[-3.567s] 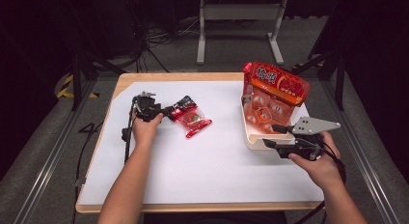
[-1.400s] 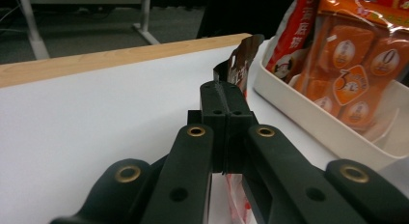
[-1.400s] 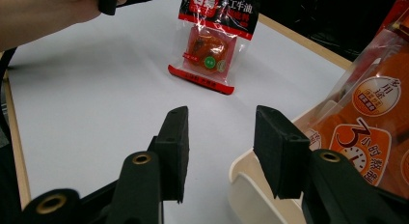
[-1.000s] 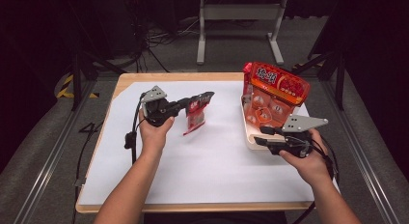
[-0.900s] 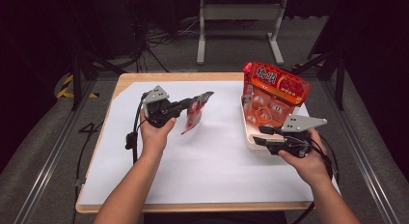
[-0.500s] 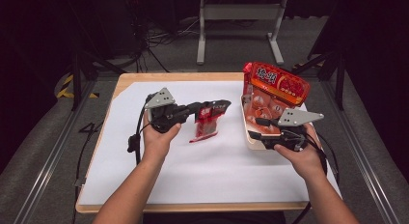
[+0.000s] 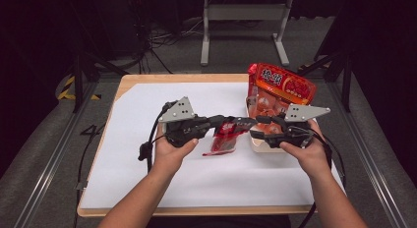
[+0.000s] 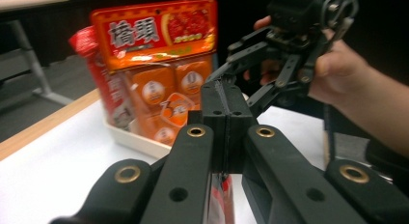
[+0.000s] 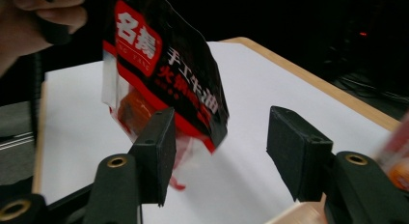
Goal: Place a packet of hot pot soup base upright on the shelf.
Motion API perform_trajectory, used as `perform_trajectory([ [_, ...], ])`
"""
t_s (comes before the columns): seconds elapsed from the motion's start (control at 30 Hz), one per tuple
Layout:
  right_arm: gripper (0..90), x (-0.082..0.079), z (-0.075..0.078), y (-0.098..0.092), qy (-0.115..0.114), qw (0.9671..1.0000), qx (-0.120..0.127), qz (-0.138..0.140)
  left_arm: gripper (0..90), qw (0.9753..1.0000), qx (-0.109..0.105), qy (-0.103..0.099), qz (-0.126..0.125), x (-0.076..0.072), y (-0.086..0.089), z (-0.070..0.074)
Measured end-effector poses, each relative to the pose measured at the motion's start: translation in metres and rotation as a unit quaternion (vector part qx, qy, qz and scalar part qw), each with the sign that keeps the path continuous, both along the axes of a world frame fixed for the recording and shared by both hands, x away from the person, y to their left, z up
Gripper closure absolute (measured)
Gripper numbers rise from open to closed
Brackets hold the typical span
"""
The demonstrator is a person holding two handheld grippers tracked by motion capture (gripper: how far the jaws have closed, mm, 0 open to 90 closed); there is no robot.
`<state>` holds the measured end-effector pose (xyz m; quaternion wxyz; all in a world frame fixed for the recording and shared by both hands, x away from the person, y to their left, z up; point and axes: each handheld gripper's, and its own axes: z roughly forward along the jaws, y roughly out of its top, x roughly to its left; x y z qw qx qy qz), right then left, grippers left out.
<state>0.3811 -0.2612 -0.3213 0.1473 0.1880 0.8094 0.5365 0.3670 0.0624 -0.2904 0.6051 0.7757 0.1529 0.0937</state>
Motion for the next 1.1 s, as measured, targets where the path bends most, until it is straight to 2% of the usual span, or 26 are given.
perform_trajectory([
  [0.03,56.3,-0.001,0.0,0.001,0.001,1.0,-0.001,0.009,90.0,1.0,0.0,-0.001,-0.004,-0.001,-0.001,0.001],
  [0.13,81.8,-0.004,0.003,0.002,-0.005,0.9996,-0.014,0.024,90.0,1.0,-0.001,-0.001,-0.007,-0.002,-0.004,0.001],
  [0.2,88.7,-0.006,0.005,0.001,-0.017,0.9992,-0.026,0.025,90.0,1.0,-0.001,-0.003,-0.006,-0.002,-0.004,0.001],
  [0.33,90.0,-0.009,0.01,-0.001,-0.024,0.9992,-0.027,0.019,90.0,1.0,-0.006,0.002,-0.004,0.001,-0.003,0.0],
  [0.53,90.0,-0.014,0.02,0.001,-0.05,0.9972,-0.055,-0.003,90.0,0.9999,-0.013,0.006,0.0,0.007,-0.005,0.0],
  [0.7,90.0,-0.016,0.031,-0.001,-0.068,0.9946,-0.074,-0.025,90.0,0.9999,-0.016,-0.001,0.005,0.013,-0.009,0.003],
  [0.93,90.0,-0.019,0.042,-0.005,-0.081,0.9919,-0.086,-0.048,90.0,0.9996,-0.026,0.001,0.008,0.021,-0.017,0.002],
  [1.1,90.0,-0.022,0.048,-0.009,-0.095,0.9881,-0.097,-0.071,90.0,0.9993,-0.035,0.001,0.011,0.03,-0.026,0.002],
])
